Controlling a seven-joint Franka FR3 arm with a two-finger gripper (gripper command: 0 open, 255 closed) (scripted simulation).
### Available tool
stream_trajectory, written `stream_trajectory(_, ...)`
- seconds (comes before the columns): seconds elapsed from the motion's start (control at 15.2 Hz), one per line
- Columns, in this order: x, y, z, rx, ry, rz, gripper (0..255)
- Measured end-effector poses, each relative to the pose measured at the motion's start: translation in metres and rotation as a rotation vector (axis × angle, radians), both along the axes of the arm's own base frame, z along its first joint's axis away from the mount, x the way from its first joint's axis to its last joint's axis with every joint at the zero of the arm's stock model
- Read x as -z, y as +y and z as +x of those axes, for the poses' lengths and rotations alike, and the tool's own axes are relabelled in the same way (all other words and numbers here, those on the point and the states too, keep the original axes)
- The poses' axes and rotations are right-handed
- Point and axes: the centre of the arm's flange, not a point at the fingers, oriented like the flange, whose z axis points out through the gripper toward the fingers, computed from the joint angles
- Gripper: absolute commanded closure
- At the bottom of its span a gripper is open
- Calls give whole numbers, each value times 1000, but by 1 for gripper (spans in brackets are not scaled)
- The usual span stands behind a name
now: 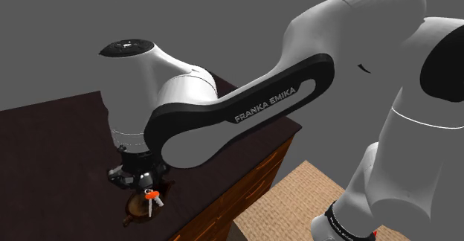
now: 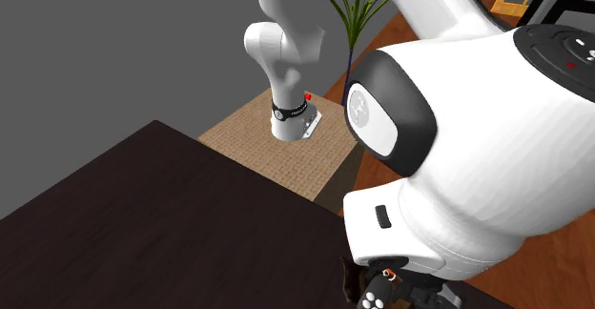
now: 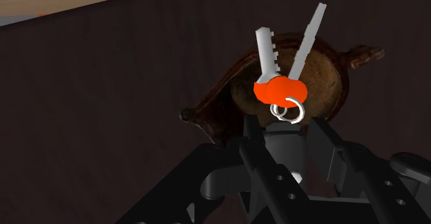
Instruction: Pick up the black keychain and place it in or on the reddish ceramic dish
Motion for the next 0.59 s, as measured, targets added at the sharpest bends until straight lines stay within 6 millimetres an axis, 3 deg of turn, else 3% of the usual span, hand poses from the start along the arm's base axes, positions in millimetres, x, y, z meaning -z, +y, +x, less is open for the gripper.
stream_trajectory(0.2, 14, 0, 0, 0, 0, 0, 255)
stream_trajectory(0.53, 17, 0, 0, 0, 0, 0, 255)
stream_trajectory(0.59, 17, 0, 0, 0, 0, 1, 0)
